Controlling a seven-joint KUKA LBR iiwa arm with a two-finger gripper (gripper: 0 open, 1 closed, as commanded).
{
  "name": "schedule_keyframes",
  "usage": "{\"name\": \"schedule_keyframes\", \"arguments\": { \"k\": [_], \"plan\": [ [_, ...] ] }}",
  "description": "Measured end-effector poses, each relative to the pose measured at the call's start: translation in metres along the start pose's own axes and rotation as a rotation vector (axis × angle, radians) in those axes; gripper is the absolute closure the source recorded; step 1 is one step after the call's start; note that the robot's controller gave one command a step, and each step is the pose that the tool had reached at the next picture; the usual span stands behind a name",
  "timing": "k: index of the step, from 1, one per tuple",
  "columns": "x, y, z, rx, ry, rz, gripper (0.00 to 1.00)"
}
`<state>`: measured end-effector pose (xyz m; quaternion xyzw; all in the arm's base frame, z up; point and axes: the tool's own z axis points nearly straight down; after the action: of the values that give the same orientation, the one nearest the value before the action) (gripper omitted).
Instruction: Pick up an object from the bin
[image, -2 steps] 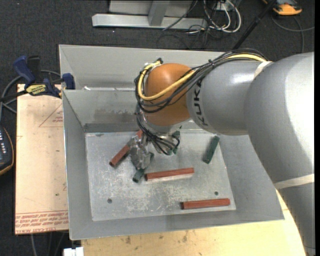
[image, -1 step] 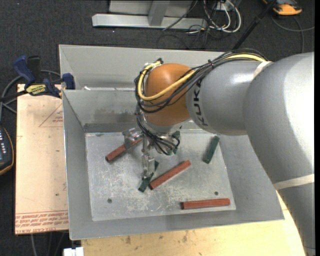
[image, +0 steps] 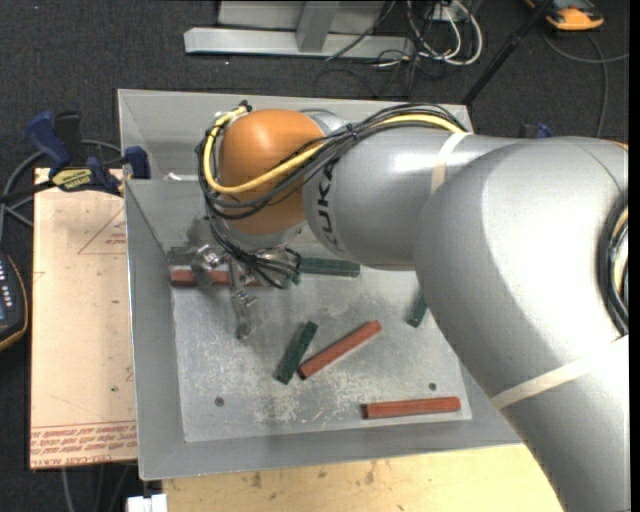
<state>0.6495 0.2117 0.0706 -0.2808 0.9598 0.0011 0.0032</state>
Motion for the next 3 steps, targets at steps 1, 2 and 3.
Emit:
{"name": "schedule_keyframes", "arguments": {
  "k": [1, 2, 3],
  "plan": [
    [0.064, -0.01, -0.051, 0.001, 0.004, -0.005, 0.0],
    [0.122, -0.08, -0.015, 0.0, 0.007, -0.27, 0.0],
    [0.175, -0.064, 0.0, -0.004, 0.007, -0.544, 0.0]
  ]
}}
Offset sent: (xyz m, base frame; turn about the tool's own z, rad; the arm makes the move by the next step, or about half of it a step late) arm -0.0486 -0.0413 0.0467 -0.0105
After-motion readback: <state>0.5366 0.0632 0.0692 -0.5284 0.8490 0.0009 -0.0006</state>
